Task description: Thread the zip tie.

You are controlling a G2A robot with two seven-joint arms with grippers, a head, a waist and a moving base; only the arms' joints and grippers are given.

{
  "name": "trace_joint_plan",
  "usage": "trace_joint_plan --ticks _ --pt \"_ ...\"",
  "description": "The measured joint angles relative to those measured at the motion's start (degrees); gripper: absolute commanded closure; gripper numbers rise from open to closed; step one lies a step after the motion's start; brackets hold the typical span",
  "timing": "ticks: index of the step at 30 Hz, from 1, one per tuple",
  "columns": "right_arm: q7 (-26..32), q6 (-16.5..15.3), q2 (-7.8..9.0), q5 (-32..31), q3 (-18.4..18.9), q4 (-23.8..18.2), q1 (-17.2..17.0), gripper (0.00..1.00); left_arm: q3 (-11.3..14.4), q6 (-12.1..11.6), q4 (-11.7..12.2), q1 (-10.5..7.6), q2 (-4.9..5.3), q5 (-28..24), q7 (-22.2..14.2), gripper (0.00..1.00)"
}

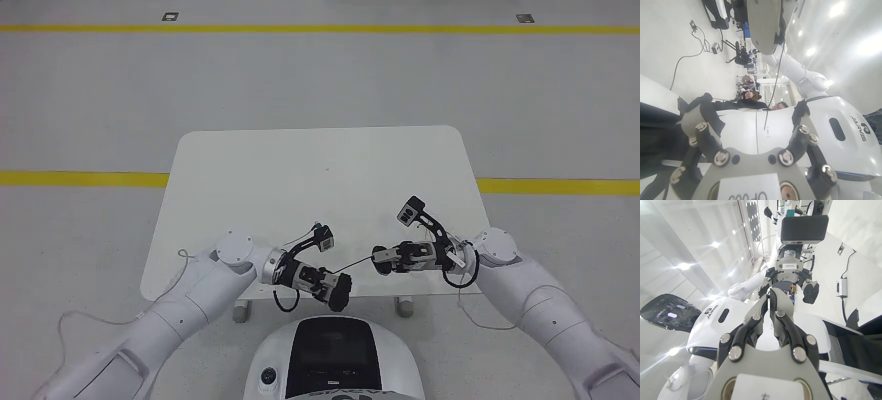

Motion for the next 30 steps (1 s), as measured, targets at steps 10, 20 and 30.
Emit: trace_joint_plan --ticks 10,20,30 --pt "-9.97 -0.01 -0.49 -7.06 5.32 -6.04 -4.86 1.00 -1.06 2.21 -3.07 2.38 -0.35 -0.51 17.13 0.00" --pt "-10.08 -0.01 -0.86 -8.03 6.92 -5.95 -6.22 1.00 -1.04 1.82 -4.11 2.90 -0.38 0.88 19.76 0.00" --pt "-13.08 1.14 -0.77 -12.04 8.44 -8.07 -8.04 1.00 -2.02 1.14 -5.42 4.77 -0.26 0.40 23.59 0.00"
